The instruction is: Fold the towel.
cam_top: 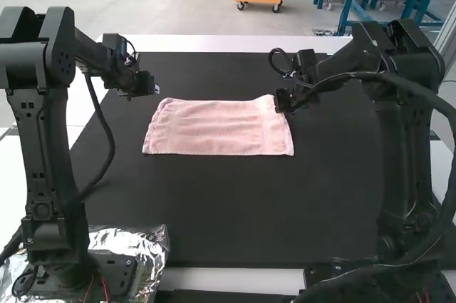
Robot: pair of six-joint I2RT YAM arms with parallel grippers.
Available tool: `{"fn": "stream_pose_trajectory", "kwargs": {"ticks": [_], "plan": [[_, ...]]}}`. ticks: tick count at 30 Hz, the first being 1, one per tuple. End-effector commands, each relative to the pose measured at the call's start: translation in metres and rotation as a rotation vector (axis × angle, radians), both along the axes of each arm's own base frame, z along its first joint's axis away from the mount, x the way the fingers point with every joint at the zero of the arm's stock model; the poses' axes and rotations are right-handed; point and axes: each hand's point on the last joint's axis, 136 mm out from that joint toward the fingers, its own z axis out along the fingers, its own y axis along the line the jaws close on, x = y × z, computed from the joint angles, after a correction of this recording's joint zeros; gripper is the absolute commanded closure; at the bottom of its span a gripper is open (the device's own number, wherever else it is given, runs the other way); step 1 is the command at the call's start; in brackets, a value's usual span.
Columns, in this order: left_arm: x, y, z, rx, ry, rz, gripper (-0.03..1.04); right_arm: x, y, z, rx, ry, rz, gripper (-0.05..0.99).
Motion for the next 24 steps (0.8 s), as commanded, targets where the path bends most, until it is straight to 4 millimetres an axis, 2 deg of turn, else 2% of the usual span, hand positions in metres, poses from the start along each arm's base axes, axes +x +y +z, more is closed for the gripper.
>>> {"fn": "stream_pose_trajectory", "kwargs": {"ticks": [1, 5, 8, 13, 24], "plan": [[0.003, -0.01, 0.017, 0.006, -0.045, -0.024, 0.19, 0.002, 0.006, 0.017, 0.023, -0.031, 0.008, 0.95], [0.002, -0.015, 0.005, 0.006, -0.024, -0.029, 0.18, 0.002, 0.006, 0.018, 0.025, -0.033, 0.007, 0.96], [-0.002, -0.016, -0.011, 0.006, 0.015, -0.028, 0.1, 0.002, 0.006, 0.018, 0.026, -0.035, 0.007, 0.95], [-0.006, -0.016, -0.028, 0.027, 0.058, -0.016, 0.08, 0.003, 0.005, 0.015, 0.024, -0.031, 0.006, 0.95], [-0.012, -0.011, -0.064, 0.072, 0.128, 0.019, 0.06, 0.004, 0.003, 0.007, 0.023, -0.021, 0.002, 0.95]]}}
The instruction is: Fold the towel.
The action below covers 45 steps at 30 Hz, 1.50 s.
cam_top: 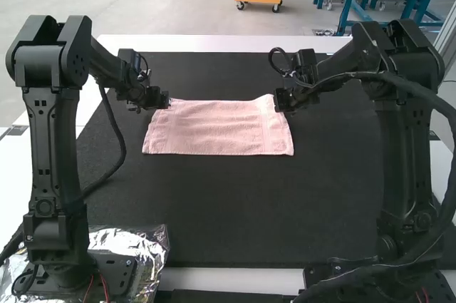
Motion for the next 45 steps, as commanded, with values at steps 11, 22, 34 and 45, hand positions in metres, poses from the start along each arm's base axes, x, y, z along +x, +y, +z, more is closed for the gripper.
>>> {"fn": "stream_pose_trajectory", "kwargs": {"ticks": [11, 22, 34, 45], "plan": [[-0.007, 0.007, -0.044, 0.035, 0.06, 0.025, 0.73, 0.004, 0.001, -0.004, 0.019, -0.004, -0.003, 0.95], [0.002, -0.032, -0.017, -0.075, -0.015, -0.099, 1.0, 0.006, -0.005, -0.009, 0.027, 0.009, -0.013, 0.96], [0.002, -0.035, 0.039, -0.037, -0.086, -0.153, 1.0, 0.012, -0.009, 0.014, 0.061, -0.012, -0.023, 0.96], [-0.01, -0.025, 0.068, -0.038, -0.084, -0.139, 1.0, 0.0, -0.007, 0.044, 0.092, -0.02, 0.004, 0.96]]}}
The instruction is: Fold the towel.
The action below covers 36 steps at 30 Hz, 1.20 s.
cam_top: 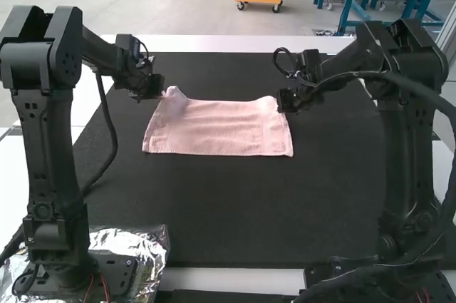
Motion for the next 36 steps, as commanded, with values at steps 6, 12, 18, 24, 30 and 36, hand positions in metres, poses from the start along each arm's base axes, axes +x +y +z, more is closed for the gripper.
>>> {"fn": "stream_pose_trajectory", "kwargs": {"ticks": [6, 12, 18, 24, 30, 36], "plan": [[-0.021, 0.004, 0.011, 0.02, 0.002, -0.032, 1.0, -0.006, -0.004, 0.053, 0.056, -0.067, 0.009, 0.96], [-0.044, 0.003, 0.012, 0.045, 0.01, -0.055, 1.0, -0.021, -0.014, 0.06, 0.064, -0.054, 0.005, 0.96], [-0.061, 0.008, 0.019, 0.061, -0.013, -0.049, 1.0, -0.036, -0.022, 0.063, 0.065, -0.049, 0.01, 0.96], [-0.073, 0.017, 0.023, 0.082, -0.021, -0.038, 1.0, -0.054, -0.024, 0.065, 0.064, -0.031, 0.023, 0.96], [-0.086, 0.032, 0.024, 0.094, -0.014, -0.011, 1.0, -0.079, -0.025, 0.063, 0.066, -0.006, 0.049, 0.96], [-0.099, 0.044, 0.021, 0.102, -0.008, 0.012, 1.0, -0.101, -0.029, 0.064, 0.053, -0.01, 0.069, 0.96]]}}
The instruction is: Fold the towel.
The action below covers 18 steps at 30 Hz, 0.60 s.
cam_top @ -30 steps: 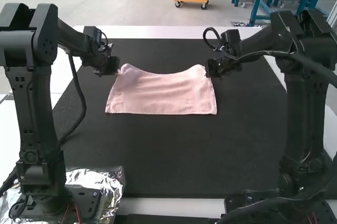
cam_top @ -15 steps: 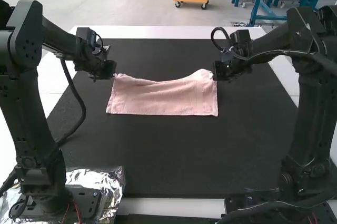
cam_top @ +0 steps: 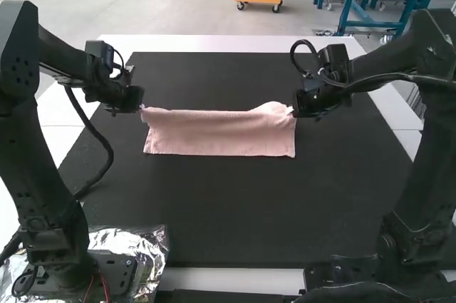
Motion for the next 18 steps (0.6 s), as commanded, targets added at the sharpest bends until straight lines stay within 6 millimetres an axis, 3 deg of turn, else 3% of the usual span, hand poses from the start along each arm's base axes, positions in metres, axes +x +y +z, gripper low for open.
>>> {"fn": "stream_pose_trajectory", "kwargs": {"ticks": [1, 8, 13, 18], "plan": [[-0.005, 0.01, 0.011, 0.029, -0.032, 0.009, 1.0, -0.006, -0.006, 0.015, -0.001, -0.042, 0.011, 0.96], [-0.027, 0.004, 0.003, 0.027, -0.018, 0.005, 1.0, -0.031, -0.01, 0.006, -0.007, -0.011, 0.016, 0.96], [-0.045, 0.002, -0.015, 0.025, 0.007, 0.005, 1.0, -0.049, -0.012, -0.015, -0.018, 0.041, 0.019, 0.96], [-0.059, 0.003, -0.036, 0.041, 0.007, 0.016, 1.0, -0.055, -0.015, -0.031, -0.024, 0.038, -0.002, 0.96]]}}
